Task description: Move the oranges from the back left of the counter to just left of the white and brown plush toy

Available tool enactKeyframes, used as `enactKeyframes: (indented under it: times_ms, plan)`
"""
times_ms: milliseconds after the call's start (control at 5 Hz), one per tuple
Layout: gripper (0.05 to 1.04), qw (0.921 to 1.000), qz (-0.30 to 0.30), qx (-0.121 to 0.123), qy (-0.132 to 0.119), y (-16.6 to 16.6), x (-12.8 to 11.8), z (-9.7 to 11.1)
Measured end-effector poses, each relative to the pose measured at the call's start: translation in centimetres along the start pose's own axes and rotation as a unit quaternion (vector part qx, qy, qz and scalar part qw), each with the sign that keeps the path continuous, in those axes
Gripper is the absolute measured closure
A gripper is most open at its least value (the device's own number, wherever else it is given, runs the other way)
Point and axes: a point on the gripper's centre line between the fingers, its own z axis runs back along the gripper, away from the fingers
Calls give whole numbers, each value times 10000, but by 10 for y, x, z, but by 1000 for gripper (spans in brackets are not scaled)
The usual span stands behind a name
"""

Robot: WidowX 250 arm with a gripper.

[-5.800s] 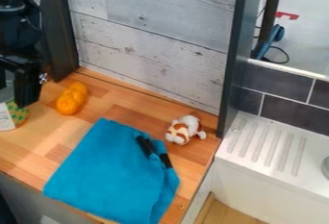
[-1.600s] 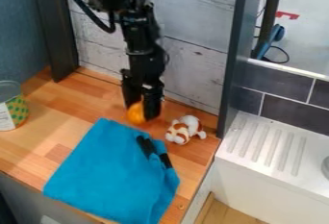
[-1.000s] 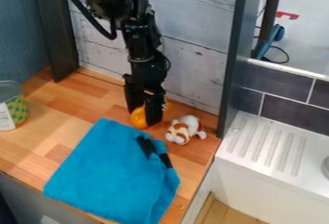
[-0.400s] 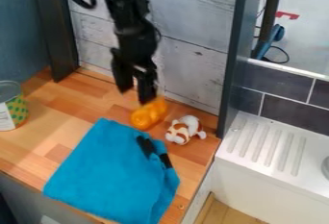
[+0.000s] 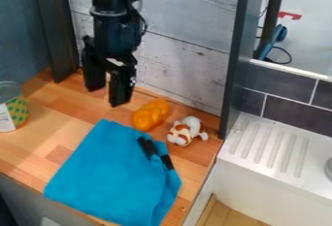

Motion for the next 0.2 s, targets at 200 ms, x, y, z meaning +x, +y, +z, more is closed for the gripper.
enactKeyframes:
  times_ms: [200]
  plan:
    - [76,9997,-154,-187,-102,-20,-25,6]
